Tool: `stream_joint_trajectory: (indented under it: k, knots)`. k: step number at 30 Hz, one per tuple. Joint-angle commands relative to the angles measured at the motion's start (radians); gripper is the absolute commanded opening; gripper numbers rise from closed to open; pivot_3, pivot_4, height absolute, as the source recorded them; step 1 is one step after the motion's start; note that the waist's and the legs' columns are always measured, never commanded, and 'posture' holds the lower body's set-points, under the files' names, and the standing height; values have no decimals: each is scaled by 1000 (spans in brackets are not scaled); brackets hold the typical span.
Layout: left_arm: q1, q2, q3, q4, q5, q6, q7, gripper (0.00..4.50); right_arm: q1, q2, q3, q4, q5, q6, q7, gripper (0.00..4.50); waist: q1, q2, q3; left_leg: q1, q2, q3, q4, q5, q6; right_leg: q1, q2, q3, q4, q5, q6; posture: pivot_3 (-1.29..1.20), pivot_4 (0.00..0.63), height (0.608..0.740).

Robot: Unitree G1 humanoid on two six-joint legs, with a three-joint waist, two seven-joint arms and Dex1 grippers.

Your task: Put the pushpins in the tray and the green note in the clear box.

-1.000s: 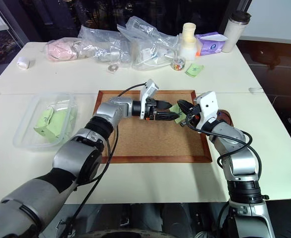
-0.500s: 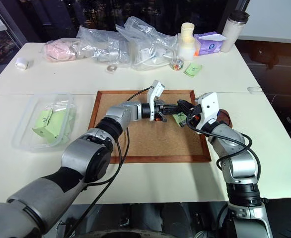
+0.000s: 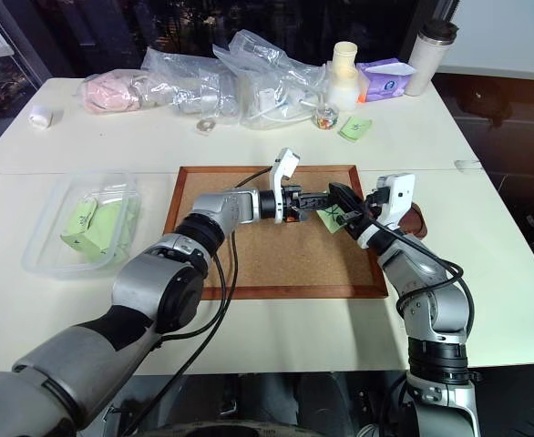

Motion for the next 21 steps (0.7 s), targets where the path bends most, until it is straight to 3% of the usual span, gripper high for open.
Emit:
stream_joint_trajectory:
  k: [1, 21]
  knots:
    - [-30, 3, 14, -31, -16, 10, -5, 17, -1, 0, -49, -39, 33, -4, -21, 0, 0, 0, 0, 0, 0, 0, 0, 0, 0, 0, 0, 0, 0, 0, 0, 0, 150, 734]
    - [-47, 5, 50, -37, -46, 97, 46, 17, -13, -2, -54, -22, 49, -43, -45, 0, 0, 0, 0, 0, 0, 0, 0, 0, 0, 0, 0, 0, 0, 0, 0, 0, 150, 734]
